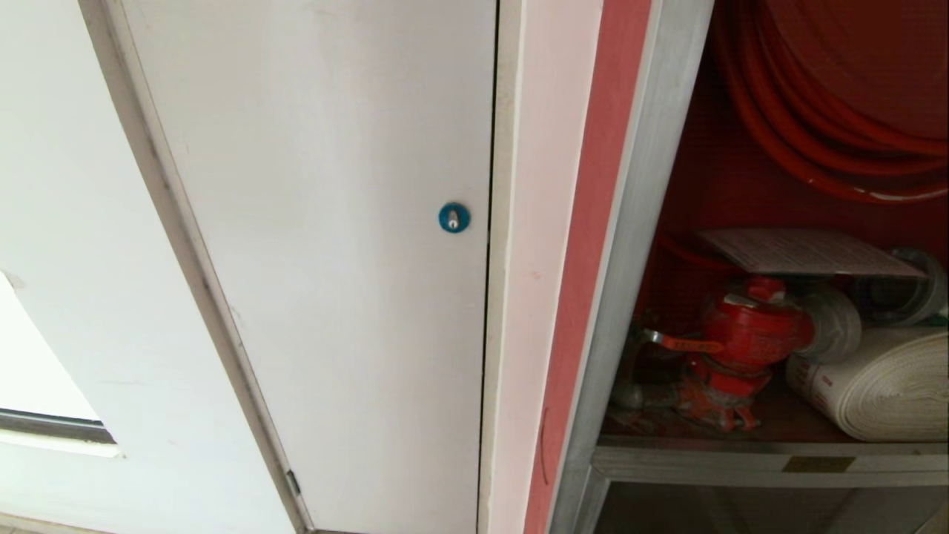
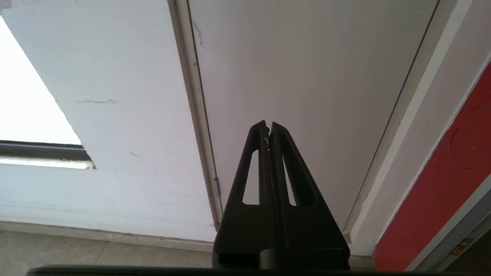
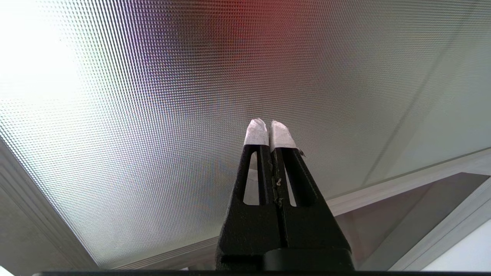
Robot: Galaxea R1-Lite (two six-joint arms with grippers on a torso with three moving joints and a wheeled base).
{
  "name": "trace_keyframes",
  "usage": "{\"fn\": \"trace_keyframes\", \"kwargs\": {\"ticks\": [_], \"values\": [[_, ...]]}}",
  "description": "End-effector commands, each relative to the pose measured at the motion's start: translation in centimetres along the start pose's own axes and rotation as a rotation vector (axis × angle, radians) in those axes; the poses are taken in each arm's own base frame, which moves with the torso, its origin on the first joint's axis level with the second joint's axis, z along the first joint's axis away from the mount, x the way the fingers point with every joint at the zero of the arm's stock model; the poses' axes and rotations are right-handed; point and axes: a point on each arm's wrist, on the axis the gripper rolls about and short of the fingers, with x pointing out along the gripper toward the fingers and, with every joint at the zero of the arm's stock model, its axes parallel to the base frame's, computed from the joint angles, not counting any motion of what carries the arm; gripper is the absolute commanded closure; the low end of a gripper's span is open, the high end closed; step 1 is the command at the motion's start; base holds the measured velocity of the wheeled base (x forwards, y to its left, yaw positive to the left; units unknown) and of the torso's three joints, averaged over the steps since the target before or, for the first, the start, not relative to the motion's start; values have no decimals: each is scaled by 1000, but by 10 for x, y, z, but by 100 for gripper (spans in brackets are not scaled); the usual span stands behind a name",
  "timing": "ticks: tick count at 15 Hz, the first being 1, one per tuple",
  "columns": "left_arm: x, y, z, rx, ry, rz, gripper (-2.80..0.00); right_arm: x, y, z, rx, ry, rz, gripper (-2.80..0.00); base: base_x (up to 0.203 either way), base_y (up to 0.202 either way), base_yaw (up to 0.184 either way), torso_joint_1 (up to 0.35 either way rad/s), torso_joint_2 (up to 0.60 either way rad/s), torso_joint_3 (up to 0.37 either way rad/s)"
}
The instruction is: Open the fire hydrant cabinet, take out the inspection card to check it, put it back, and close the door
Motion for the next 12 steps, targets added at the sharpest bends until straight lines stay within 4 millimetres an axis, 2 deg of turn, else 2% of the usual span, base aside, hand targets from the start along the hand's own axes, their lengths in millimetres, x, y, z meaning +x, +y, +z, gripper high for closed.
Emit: {"fn": "trace_keyframes", "kwargs": {"ticks": [1,8,12], "values": [[1,0,-1,0,6,1,0,0,0,0,-1,-1,0,0,0,0,0,0,0,0],[1,0,-1,0,6,1,0,0,0,0,-1,1,0,0,-10,0,0,2,1,0],[1,0,-1,0,6,1,0,0,0,0,-1,-1,0,0,-187,0,2,5,5,5]]}}
